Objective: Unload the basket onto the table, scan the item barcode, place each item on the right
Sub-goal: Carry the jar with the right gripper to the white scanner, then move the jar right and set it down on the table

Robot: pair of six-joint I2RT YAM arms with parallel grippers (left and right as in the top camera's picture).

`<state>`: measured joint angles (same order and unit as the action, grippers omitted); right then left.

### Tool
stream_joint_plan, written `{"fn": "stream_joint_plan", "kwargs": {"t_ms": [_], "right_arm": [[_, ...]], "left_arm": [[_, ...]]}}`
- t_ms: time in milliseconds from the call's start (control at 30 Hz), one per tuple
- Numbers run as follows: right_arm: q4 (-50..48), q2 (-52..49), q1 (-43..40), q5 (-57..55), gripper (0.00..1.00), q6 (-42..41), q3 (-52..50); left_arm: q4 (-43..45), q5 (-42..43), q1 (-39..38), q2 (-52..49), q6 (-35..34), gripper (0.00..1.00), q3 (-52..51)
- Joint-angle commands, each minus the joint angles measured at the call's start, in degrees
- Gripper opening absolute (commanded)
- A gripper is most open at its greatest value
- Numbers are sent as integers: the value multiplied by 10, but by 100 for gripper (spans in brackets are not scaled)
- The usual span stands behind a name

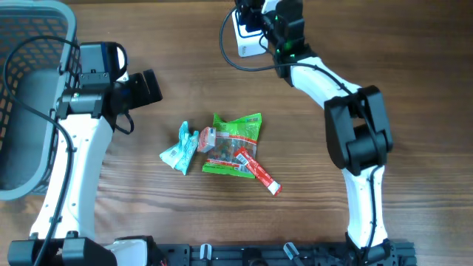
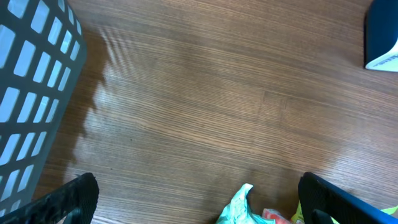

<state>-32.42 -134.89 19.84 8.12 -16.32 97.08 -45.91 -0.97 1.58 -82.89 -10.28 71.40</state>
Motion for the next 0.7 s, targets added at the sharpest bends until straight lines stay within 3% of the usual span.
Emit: {"fn": "stream_joint_plan", "kwargs": {"t_ms": [0,367,567,667], "right_arm": [[-37,-35,1,-10,37,-19,15],[-42,-36,-2,-3,36,-32,15],[63,63,-24,49,36,-32,15],[209,150,-52,95,35,-14,15]], "left_arm": [[2,-3,2,4,9,100,10],[2,-3,2,4,9,100,10],[2,-3,2,4,9,100,10],[2,-3,2,4,9,100,10]]}}
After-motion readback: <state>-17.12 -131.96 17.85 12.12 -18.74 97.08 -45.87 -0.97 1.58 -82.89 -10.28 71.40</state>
